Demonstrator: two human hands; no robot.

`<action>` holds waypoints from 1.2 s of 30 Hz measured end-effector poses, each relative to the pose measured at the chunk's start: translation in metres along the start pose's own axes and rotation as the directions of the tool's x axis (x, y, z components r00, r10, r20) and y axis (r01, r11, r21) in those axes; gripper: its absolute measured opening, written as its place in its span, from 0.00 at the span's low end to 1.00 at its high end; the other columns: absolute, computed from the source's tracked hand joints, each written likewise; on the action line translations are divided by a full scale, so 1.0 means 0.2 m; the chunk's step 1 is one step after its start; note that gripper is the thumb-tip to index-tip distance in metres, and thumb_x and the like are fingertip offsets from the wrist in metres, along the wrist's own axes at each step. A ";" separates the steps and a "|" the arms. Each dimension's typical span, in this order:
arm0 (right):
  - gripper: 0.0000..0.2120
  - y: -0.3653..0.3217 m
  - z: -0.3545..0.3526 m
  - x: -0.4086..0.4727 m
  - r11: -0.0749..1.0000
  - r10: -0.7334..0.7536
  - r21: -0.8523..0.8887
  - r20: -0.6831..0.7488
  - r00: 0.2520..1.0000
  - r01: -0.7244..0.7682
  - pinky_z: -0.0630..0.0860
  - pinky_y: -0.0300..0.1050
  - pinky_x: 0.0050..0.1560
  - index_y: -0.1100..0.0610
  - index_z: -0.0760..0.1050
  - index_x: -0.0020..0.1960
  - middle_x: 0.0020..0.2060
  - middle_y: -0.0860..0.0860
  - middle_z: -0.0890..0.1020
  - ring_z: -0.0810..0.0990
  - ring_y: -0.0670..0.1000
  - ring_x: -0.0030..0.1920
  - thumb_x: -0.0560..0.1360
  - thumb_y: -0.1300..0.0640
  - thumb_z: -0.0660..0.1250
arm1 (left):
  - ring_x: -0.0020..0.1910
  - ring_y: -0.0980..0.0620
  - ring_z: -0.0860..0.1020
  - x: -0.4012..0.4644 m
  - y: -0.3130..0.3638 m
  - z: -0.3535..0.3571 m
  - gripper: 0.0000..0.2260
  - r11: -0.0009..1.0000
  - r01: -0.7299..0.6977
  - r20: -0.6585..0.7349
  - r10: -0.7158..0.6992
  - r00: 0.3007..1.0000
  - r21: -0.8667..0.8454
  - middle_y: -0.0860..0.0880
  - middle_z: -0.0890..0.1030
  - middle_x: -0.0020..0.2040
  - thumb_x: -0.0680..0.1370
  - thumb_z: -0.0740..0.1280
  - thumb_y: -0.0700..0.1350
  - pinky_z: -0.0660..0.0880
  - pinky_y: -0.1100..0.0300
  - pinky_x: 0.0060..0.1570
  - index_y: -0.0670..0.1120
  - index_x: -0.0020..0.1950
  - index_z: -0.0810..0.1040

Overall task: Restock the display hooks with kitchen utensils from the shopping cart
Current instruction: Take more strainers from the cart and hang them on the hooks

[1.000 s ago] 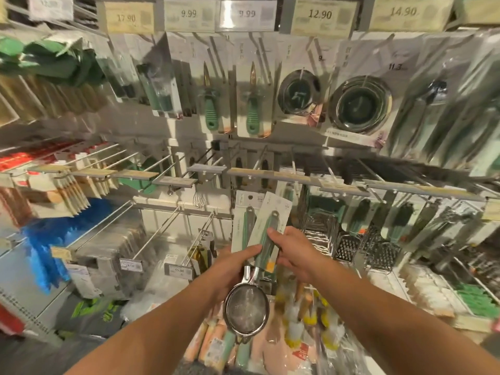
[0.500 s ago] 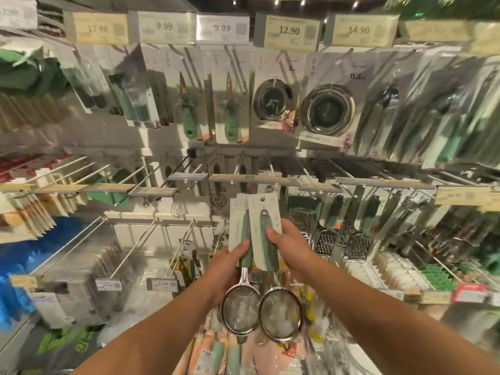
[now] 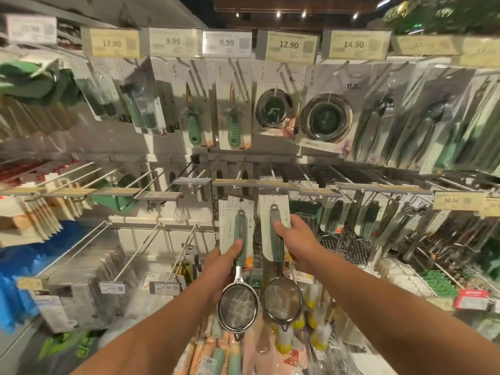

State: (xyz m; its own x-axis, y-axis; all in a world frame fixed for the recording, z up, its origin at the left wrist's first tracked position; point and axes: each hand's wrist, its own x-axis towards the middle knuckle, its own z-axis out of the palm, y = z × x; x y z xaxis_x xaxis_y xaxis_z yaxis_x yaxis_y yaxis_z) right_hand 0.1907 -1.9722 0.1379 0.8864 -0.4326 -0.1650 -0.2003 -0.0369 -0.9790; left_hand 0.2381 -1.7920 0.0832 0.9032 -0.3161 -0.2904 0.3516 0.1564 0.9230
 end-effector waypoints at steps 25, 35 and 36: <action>0.31 0.02 0.07 0.19 0.984 0.107 -0.121 -0.165 0.980 -0.128 0.68 0.61 0.73 0.59 0.61 0.80 0.76 0.57 0.69 0.69 0.63 0.74 0.83 0.44 0.62 | 0.46 0.41 0.88 0.03 0.00 0.01 0.14 1.000 0.004 -0.015 -0.005 1.000 -0.030 0.44 0.87 0.54 0.81 0.72 0.49 0.82 0.56 0.35 0.45 0.63 0.78; 0.28 0.03 0.05 0.15 0.932 0.335 -0.139 -0.015 0.942 -0.334 0.76 0.58 0.67 0.59 0.66 0.76 0.70 0.58 0.75 0.76 0.60 0.68 0.83 0.43 0.64 | 0.50 0.39 0.87 0.06 -0.01 0.01 0.20 0.999 0.037 0.005 -0.037 0.999 -0.023 0.43 0.87 0.54 0.79 0.74 0.50 0.85 0.48 0.48 0.43 0.66 0.77; 0.25 0.03 0.06 0.14 0.939 0.331 -0.110 0.019 0.943 -0.327 0.80 0.55 0.60 0.59 0.70 0.72 0.64 0.57 0.79 0.80 0.57 0.62 0.83 0.43 0.65 | 0.50 0.38 0.87 0.05 -0.01 0.02 0.21 0.999 0.044 0.006 -0.044 0.999 -0.019 0.43 0.87 0.54 0.78 0.75 0.51 0.84 0.45 0.51 0.43 0.67 0.77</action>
State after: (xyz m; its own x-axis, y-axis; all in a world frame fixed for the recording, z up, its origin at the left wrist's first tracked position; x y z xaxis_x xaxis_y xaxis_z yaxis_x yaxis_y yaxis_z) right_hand 0.2199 -1.9749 0.1259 0.7777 -0.4034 -0.4821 -0.5238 0.0082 -0.8518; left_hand 0.2459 -1.7994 0.0793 0.8855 -0.3279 -0.3292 0.3956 0.1606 0.9043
